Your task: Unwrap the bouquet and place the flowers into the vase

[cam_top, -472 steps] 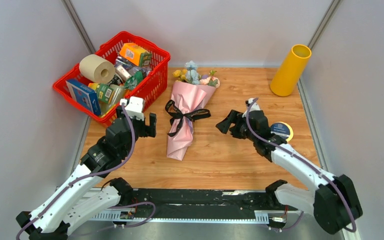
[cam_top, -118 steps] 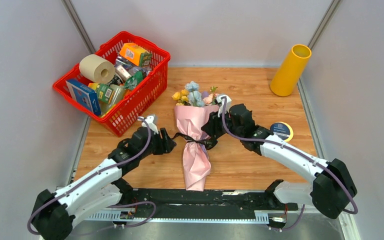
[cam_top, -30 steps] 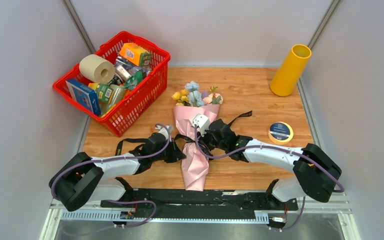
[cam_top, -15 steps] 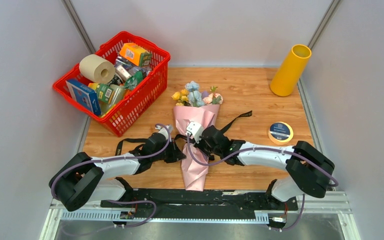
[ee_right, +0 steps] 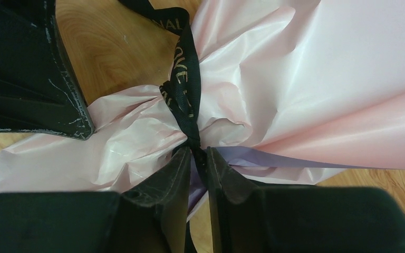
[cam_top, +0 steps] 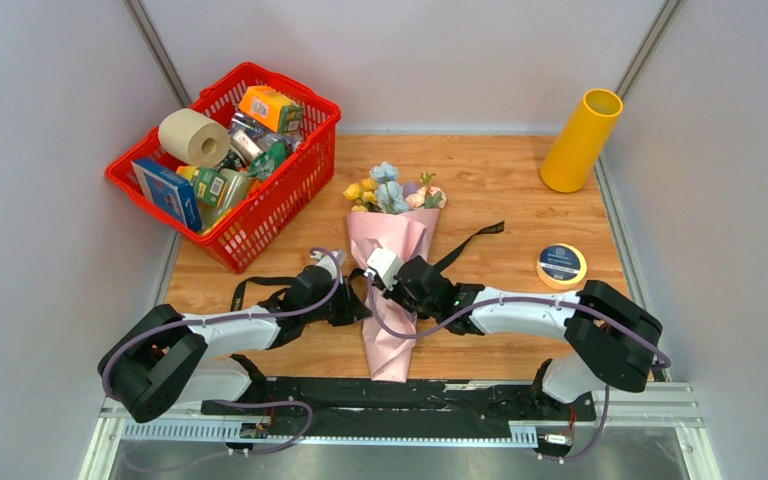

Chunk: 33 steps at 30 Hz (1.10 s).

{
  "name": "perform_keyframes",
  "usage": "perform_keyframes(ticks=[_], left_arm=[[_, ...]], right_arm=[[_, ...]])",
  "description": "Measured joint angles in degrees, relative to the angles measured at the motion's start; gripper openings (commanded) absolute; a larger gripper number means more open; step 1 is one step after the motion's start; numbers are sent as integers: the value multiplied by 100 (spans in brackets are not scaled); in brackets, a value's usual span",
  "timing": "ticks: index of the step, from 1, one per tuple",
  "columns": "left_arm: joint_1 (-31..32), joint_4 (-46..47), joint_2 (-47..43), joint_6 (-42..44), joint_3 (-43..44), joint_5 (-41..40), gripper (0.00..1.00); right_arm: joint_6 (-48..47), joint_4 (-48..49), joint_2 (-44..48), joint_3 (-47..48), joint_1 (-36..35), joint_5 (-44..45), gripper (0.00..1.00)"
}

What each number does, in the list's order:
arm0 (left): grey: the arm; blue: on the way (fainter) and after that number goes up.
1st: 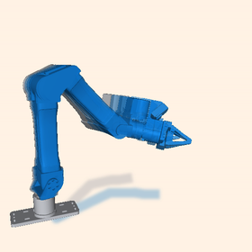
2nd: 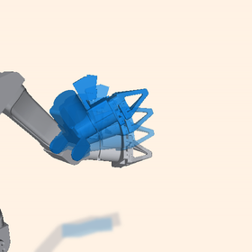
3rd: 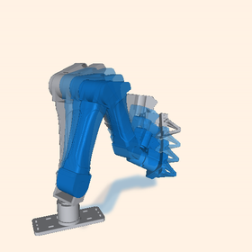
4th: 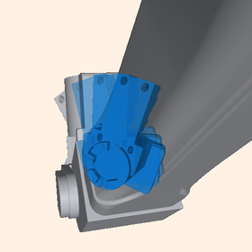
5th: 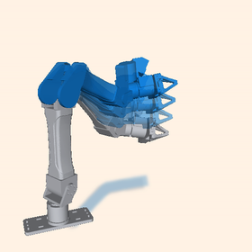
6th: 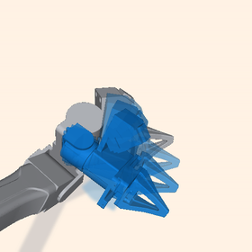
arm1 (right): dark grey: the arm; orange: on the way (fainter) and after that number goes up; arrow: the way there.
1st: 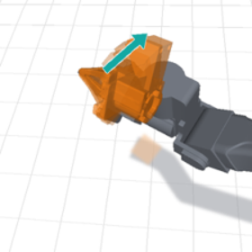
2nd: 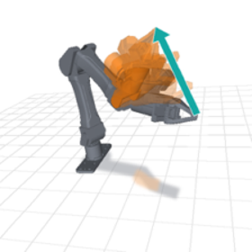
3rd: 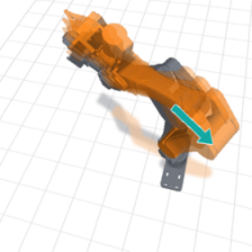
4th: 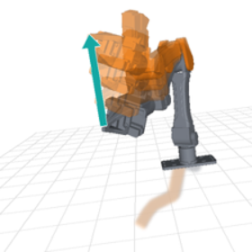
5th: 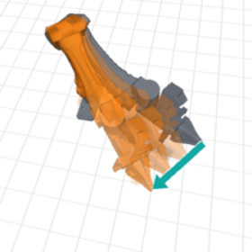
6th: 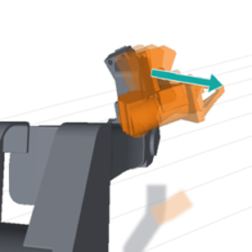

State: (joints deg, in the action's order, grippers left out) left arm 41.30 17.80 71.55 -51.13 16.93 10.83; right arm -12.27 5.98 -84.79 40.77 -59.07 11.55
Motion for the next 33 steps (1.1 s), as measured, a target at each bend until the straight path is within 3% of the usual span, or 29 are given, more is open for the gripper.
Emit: perform_keyframes(ticks=[4, 6, 33], left_arm=[[11, -4, 0, 0, 0, -4, 0], [22, -7, 0, 0, 0, -22, 0], [61, -345, -85, -22, 61, -431, 0]], right_arm=[[-31, 81, -140, 2, -63, 107, 12], [-39, 101, -160, 2, -96, 214, 0], [717, 223, 614, -142, 90, 2002, 0]])
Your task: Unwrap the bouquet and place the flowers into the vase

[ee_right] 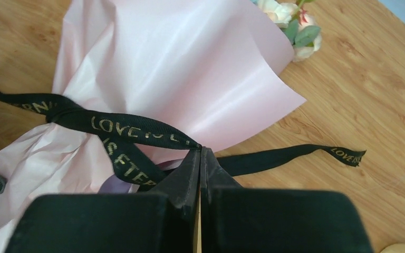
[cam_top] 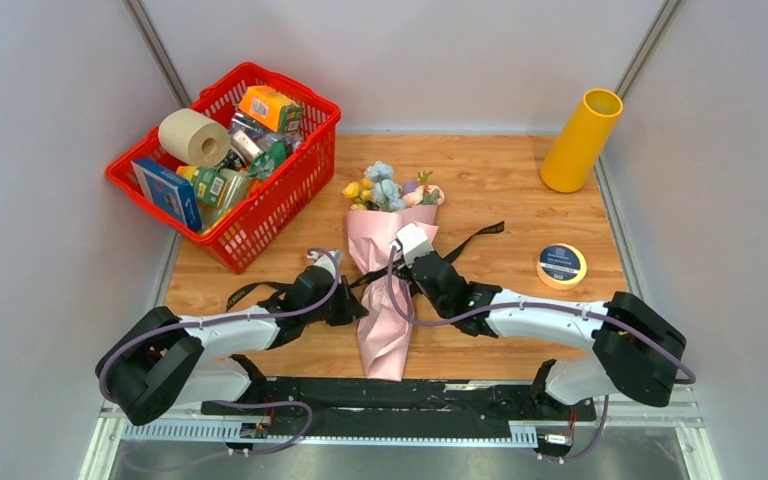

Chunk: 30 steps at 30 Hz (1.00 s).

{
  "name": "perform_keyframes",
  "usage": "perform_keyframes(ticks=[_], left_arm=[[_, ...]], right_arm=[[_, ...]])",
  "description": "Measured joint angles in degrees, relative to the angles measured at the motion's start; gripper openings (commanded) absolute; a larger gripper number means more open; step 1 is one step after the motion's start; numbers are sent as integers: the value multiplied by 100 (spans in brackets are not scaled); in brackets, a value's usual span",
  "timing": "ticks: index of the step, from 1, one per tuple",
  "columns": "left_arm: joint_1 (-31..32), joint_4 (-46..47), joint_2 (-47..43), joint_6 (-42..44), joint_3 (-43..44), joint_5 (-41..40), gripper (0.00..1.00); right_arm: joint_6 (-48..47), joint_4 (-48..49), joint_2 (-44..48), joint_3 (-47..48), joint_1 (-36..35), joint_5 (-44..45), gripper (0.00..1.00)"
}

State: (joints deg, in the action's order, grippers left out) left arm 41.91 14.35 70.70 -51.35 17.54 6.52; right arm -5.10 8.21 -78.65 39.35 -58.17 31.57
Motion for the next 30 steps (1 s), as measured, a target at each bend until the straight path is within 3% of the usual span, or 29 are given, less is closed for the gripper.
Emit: perform_keyframes(ticks=[5, 12, 30], left_arm=[[13, -26, -55, 0, 0, -42, 0], [63, -37, -197, -2, 2, -149, 0], [125, -435, -444, 20, 2, -511, 0]], right_arm=[[553, -35, 55, -74, 243, 361, 0], [1502, -422, 317, 33, 1283, 560, 0], [1797, -581, 470, 1137, 2487, 1036, 0]])
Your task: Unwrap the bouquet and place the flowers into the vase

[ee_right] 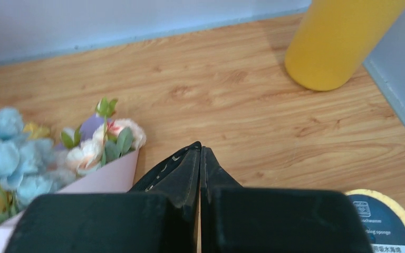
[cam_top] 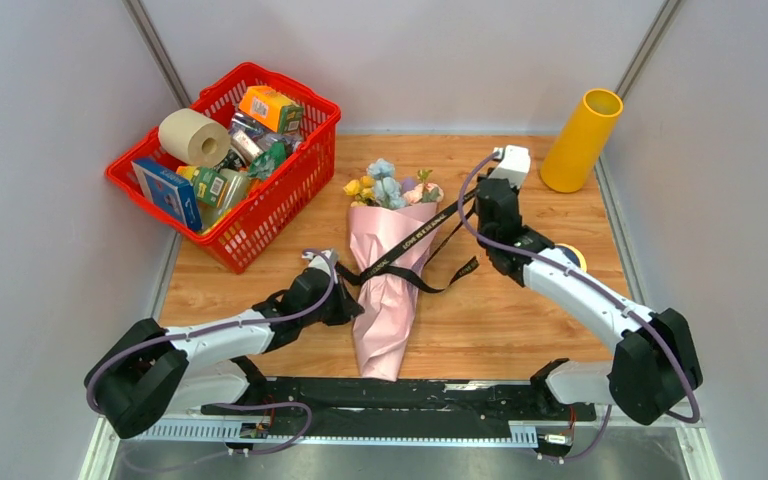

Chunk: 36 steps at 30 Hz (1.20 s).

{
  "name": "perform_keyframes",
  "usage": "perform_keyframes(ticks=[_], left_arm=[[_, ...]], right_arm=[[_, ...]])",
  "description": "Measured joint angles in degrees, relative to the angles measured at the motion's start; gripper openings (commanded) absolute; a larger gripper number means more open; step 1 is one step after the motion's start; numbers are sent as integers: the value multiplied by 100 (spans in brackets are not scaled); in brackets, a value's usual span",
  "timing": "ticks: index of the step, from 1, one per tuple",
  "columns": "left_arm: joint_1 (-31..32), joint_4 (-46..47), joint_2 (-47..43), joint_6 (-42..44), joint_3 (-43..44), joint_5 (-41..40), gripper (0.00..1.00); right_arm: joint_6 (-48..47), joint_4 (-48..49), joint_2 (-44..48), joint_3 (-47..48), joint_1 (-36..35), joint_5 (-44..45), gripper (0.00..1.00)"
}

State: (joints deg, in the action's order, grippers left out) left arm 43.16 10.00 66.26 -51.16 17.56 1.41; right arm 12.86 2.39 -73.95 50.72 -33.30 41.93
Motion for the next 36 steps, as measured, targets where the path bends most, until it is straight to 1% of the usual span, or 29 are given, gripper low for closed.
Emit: perform_keyframes(ticks=[5, 12, 19, 26, 29, 32, 36], left_arm=[[0, -44, -149, 2, 0, -111, 0], [33, -94, -203, 4, 0, -221, 0], [44, -26, -205, 2, 20, -254, 0], [74, -35, -225, 17, 94, -337, 0], [79, -72, -240, 26, 103, -374, 0], [105, -186, -240, 46, 125, -446, 0], [118, -422, -240, 70, 125, -509, 0]], right_arm=[[0, -22, 0, 625, 590, -101, 0], [-221, 33, -63, 1043, 748, -153, 0], [-452, 39, -275, 1539, 1305, -216, 0], [-717, 155, -284, 1580, 1491, -522, 0], [-807, 199, -284, 1572, 1565, -837, 0], [-743, 225, -210, 1475, 1633, -1469, 0], [-179, 343, 361, 584, 1652, -2865, 0]])
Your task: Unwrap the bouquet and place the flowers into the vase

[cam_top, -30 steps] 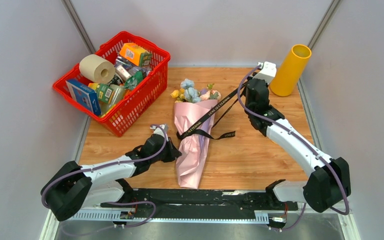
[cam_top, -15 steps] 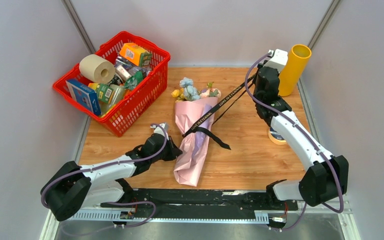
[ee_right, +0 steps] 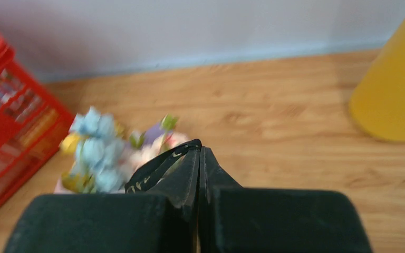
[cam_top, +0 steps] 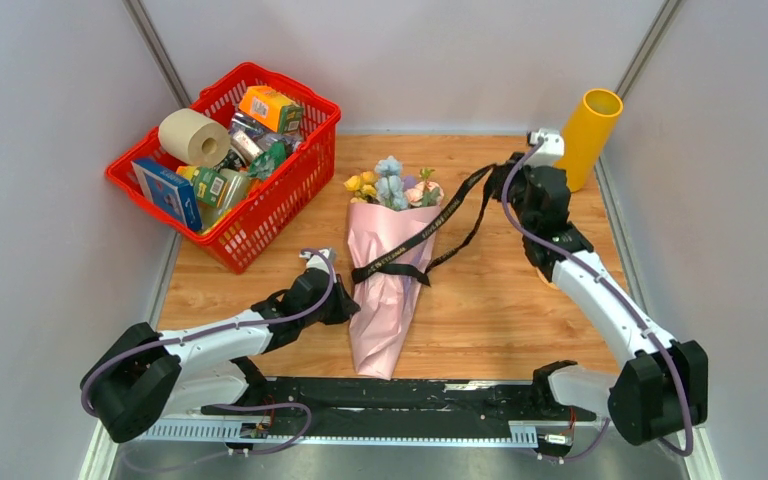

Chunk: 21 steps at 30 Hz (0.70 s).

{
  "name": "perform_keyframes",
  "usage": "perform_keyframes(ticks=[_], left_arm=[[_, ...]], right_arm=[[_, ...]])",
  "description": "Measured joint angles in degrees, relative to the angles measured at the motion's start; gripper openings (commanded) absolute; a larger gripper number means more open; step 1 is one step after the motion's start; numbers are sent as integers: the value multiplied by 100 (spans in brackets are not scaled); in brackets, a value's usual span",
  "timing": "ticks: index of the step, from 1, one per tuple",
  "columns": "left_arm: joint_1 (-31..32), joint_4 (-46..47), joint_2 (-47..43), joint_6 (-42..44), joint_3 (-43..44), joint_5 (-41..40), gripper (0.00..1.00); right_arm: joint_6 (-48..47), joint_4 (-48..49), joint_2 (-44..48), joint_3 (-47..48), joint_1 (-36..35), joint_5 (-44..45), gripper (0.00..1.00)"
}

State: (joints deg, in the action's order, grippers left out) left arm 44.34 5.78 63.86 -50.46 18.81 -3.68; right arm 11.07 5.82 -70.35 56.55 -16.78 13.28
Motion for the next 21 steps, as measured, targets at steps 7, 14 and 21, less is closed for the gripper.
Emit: perform_keyframes(ticks=[7, 14, 21], left_arm=[[72, -22, 0, 20, 0, -9, 0], [107, -2, -7, 20, 0, -13, 0], [142, -4, -68, 20, 0, -31, 0]], right_arm=[[1014, -393, 479, -1587, -284, -1152, 30], [1346, -1003, 638, -1836, -350, -1561, 59], [1698, -1043, 511, -1659, -1322, -1615, 68]])
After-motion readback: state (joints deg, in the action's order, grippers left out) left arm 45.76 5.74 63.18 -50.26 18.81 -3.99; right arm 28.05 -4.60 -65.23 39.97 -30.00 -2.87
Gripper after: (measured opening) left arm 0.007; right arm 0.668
